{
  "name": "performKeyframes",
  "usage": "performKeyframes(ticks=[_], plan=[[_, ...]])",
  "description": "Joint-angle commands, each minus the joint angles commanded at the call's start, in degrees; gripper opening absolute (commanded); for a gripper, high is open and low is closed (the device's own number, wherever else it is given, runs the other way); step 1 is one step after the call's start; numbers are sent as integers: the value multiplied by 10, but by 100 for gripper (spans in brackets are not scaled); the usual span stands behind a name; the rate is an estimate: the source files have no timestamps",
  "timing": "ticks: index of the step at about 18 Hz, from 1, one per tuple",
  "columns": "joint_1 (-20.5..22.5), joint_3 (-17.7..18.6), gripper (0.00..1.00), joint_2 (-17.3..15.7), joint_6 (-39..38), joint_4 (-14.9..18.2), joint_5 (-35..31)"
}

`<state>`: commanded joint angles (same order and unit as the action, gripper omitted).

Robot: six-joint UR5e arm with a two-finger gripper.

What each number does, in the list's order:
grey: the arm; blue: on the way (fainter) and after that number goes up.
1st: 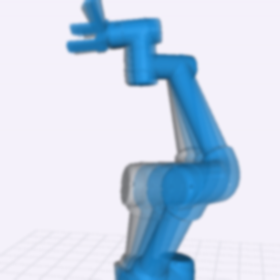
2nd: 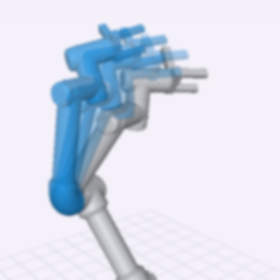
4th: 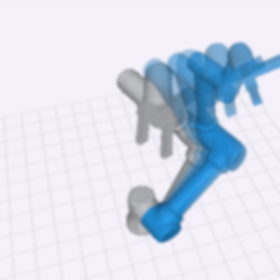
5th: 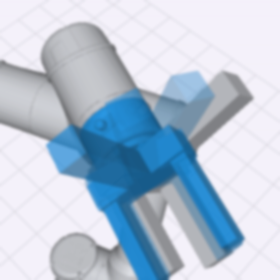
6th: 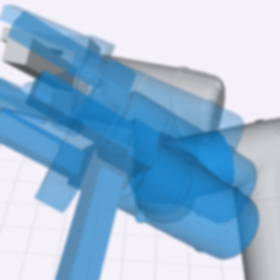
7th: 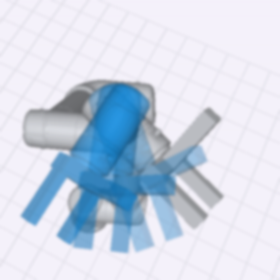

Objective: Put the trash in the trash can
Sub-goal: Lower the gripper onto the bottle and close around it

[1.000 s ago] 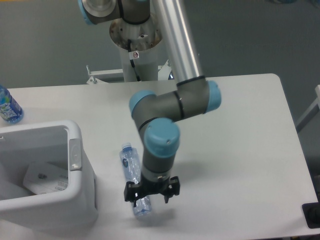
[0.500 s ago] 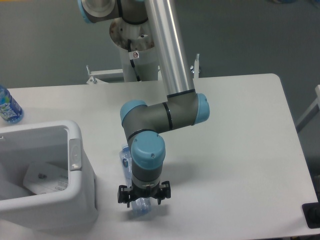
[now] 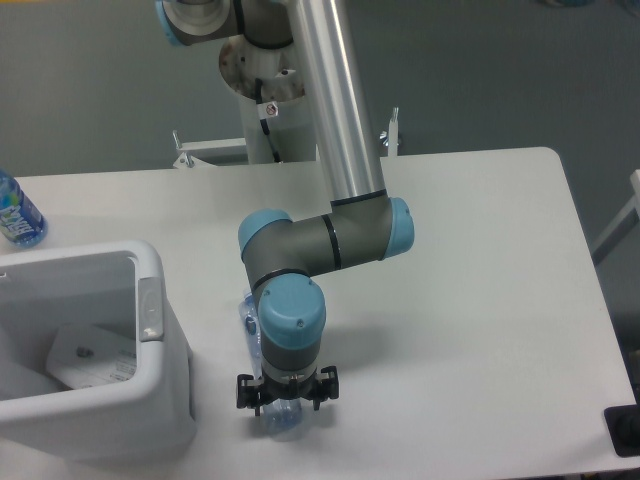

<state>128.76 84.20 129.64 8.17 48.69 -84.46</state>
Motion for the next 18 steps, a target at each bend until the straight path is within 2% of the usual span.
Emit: performKeyframes(ticks=[2, 4, 18], plan=[[0, 0, 62, -1, 0, 1, 0], [0, 0, 61, -1, 0, 2, 0], [1, -6, 60, -11, 11, 1, -15]])
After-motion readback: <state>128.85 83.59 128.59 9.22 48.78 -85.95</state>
